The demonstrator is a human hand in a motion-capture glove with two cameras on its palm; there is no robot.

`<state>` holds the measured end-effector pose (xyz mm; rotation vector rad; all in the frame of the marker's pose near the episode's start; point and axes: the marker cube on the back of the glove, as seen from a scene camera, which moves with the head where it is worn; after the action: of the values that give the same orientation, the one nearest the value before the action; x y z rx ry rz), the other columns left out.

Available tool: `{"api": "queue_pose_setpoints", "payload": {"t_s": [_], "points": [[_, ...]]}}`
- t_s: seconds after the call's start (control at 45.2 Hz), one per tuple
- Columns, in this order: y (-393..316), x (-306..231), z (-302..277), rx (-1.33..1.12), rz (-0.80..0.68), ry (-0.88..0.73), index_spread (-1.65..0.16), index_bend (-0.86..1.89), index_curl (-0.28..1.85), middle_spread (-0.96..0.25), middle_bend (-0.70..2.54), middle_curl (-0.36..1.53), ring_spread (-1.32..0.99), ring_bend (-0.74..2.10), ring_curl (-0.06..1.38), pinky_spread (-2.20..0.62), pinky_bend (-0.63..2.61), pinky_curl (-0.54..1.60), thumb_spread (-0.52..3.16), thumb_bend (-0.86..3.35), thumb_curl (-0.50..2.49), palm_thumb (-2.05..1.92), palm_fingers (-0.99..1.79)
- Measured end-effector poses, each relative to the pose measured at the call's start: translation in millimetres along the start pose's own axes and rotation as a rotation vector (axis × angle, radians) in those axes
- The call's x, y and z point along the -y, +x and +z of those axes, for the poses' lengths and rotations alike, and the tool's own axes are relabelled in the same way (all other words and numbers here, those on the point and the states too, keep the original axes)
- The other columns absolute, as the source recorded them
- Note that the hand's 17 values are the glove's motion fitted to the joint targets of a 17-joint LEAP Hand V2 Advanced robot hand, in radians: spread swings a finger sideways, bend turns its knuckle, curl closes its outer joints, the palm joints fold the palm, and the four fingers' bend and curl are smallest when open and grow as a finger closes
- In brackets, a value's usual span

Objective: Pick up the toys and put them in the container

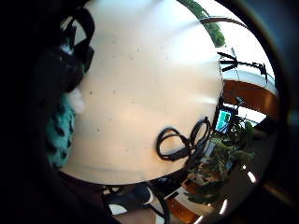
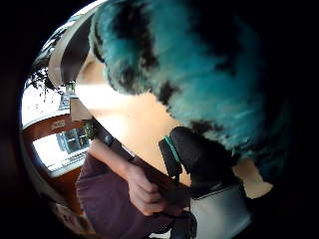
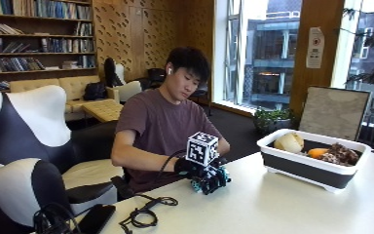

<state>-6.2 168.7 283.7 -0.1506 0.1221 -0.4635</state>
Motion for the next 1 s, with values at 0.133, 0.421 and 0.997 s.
{"api": "queue_pose_setpoints", "payload": {"t_s": [0.133, 0.421, 0.997], "points": [[2, 16, -2, 0.062, -0.057, 0.168, -0.20, 0.16, 0.15, -0.16, 0.80, 0.61, -0.28, 1.09, 0.48, -0.20, 0.93, 0.33, 1.30, 0.06, 0.31, 0.14, 0.78], [-6, 58, -74, 0.155, -0.067, 0.260, -0.27, 0.50, 0.32, -0.24, 1.06, 0.78, -0.34, 1.22, 0.60, -0.34, 0.97, 0.41, 1.09, 0.17, 0.50, 0.51, 1.19], [-115, 166, -321, 0.092, -0.065, 0.460, -0.29, 0.81, 0.61, -0.21, 1.25, 0.87, -0.36, 1.30, 0.64, -0.37, 1.01, 0.48, 0.76, 0.08, 0.72, 0.57, 1.08]]}}
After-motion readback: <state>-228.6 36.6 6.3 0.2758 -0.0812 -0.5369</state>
